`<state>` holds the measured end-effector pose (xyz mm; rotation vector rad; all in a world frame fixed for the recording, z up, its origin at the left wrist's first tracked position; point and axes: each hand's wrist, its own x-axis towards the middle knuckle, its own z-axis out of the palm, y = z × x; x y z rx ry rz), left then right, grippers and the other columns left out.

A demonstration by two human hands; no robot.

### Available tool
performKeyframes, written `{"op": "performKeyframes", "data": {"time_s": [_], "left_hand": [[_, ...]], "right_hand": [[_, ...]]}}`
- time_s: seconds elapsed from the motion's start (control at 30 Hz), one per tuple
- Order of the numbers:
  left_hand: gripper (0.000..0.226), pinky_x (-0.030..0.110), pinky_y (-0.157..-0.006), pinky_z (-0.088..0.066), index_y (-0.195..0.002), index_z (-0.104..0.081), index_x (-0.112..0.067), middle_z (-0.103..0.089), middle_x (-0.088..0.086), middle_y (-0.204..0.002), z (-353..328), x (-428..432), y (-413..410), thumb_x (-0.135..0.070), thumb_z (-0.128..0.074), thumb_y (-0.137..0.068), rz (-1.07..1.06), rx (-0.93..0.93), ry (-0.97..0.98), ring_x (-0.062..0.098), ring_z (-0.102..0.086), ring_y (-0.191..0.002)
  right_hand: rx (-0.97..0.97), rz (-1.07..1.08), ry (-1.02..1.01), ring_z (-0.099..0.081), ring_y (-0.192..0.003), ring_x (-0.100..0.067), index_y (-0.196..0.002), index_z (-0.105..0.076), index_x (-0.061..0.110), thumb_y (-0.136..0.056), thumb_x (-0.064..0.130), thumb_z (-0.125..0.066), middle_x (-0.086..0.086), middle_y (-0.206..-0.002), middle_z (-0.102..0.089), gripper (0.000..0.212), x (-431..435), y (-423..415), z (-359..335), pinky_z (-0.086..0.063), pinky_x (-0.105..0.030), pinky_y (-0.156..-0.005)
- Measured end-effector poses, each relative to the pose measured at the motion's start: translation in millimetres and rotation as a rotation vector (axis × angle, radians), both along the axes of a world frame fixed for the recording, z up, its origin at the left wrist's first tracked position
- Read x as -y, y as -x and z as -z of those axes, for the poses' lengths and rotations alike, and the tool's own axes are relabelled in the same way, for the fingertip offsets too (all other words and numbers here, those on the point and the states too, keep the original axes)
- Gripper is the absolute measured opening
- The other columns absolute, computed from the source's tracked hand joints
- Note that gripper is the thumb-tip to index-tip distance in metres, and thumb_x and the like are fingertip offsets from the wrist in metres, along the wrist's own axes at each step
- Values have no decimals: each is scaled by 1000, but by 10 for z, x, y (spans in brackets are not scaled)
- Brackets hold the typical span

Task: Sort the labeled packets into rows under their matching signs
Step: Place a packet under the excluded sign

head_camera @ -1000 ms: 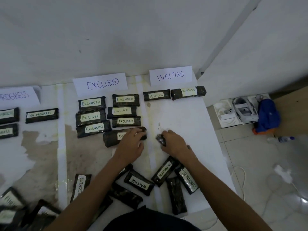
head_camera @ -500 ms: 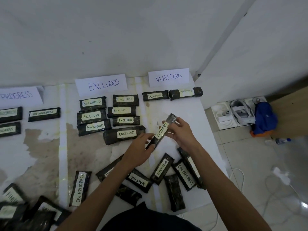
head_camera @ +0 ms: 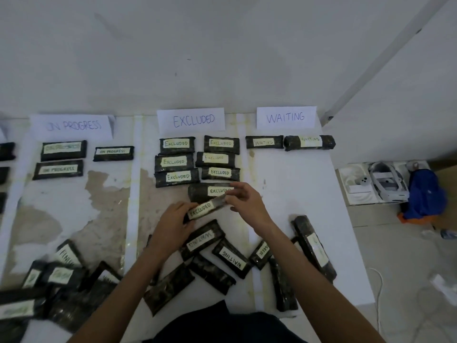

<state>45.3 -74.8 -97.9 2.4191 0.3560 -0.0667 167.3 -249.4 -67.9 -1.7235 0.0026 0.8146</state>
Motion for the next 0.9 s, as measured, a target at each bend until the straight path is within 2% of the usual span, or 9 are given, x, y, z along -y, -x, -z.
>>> {"op": "performKeyframes", "data": {"time_s": [0.17, 0.3, 0.4, 0.57, 0.73, 0.9], "left_hand": [[40, 36, -83, -47, -115, -60, -12, -63, 7, -106, 86, -340, 219, -8, -69, -76, 26, -50, -58, 26, -55, -97], [37, 34, -80, -47, -113, -62, -11, -60, 7, -103, 146, -237, 131, -11, -69, -77, 126, -30, -28, 24, -54, -92], [37, 31, -78, -44, -112, -62, -8, -58, 10, -103, 183, -81, 0, -7, -70, -75, 165, 14, -8, 26, -54, -93], [38, 35, -77, -46, -113, -60, -7, -55, 10, -102, 270, 124, -154, -5, -69, -76, 218, 35, -22, 27, -53, -93], [40, 36, -80, -45, -116, -59, -6, -56, 11, -106, 371, 274, -244, -4, -68, -77, 215, 52, -27, 27, -51, -96], [35, 38, -80, -46, -112, -62, -3, -59, 13, -105, 436, 356, -318, -1, -66, -78, 204, 62, 7, 30, -53, -94]], "right_hand": [[108, -62, 155, -62, -94, -19, -110, -58, 24, -86, 16, -63, -1, -104, -65, 25, -77, 144, 100, -50, -25, -77], [183, -31, 276, -59, -82, -8, -110, -60, 20, -87, 16, -60, 4, -99, -63, 23, -2, 256, 154, -43, -9, -61], [183, 14, 332, -63, -84, -17, -104, -62, 22, -85, 15, -62, 0, -95, -65, 19, 104, 335, 232, -43, -14, -64], [178, 57, 407, -55, -74, -8, -105, -61, 18, -85, 14, -61, 3, -95, -61, 21, 291, 430, 319, -42, -16, -62], [166, 83, 440, -60, -92, -21, -114, -57, 16, -85, 16, -62, 0, -105, -59, 30, 450, 469, 422, -48, -30, -80], [205, 26, 463, -59, -94, -21, -120, -55, 14, -86, 18, -61, 1, -108, -55, 35, 495, 511, 473, -42, -26, -75]]}}
